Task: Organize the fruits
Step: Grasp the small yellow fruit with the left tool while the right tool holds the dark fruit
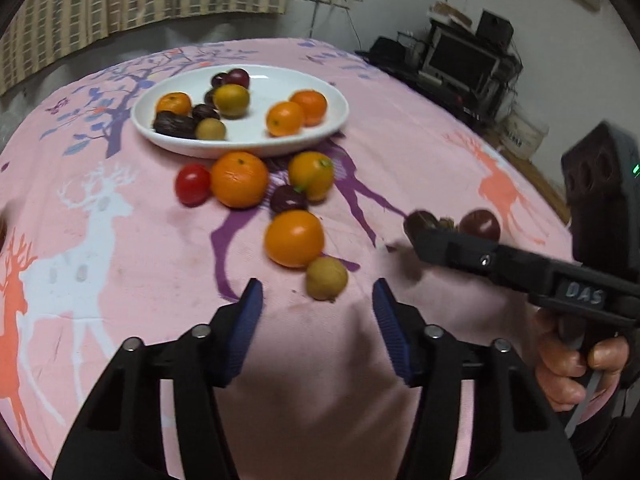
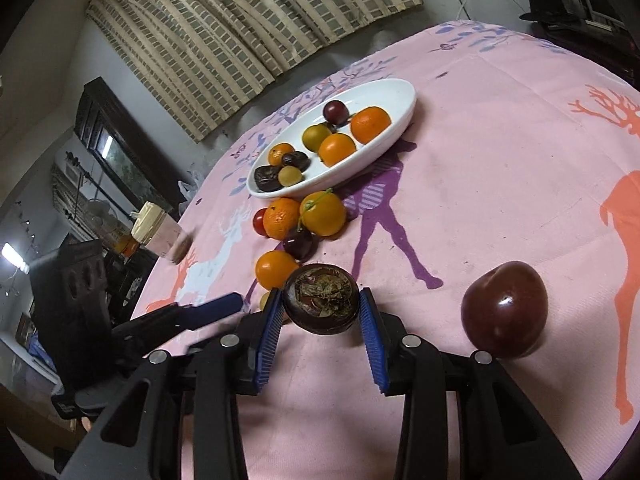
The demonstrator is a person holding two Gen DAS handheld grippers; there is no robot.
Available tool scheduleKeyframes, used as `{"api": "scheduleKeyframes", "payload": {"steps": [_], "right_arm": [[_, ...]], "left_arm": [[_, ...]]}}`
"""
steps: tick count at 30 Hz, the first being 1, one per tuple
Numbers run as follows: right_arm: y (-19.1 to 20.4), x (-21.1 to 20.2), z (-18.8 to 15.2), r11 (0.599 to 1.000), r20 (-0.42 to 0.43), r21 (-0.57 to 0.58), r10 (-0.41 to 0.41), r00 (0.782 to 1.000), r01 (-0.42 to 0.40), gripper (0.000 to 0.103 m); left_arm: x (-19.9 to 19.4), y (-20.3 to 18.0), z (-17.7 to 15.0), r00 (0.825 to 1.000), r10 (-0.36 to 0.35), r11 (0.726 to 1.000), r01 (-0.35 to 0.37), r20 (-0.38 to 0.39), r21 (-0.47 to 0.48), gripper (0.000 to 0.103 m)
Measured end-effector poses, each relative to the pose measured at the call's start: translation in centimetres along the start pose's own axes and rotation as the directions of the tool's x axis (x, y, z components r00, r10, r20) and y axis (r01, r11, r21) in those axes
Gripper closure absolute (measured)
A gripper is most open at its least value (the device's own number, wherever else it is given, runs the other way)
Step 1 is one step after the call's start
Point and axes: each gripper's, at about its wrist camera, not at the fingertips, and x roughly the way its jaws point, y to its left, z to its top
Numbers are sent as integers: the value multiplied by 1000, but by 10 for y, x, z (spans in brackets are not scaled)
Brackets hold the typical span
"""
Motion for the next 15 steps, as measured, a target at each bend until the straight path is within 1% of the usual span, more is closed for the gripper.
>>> {"api": "scheduleKeyframes", "payload": {"steps": [1,3,5,9,15], "right_arm": [[-1,0,0,1000,2,4,6,1000,-6,64],[-2,0,0,1000,4,9,14,1000,-14,64],[-1,0,0,1000,5,5,25,1000,-25,64],[-1,-2,-1,999,6,-1,36,999,-36,64],[-1,-2,-1,999,7,3,39,999,-39,64]], "left_arm": [[4,-4,0,1000,-3,1000,3,-16,6,54],[10,-6,1,999,-13,1000,13,-33,-4,58],[16,-4,4,999,-5,1000,4,-53,-18,62],[20,0,9,998,6,999,-8,-57,-35,64],[24,-5,13,997,44,999,-45,-60,-17,66]]}}
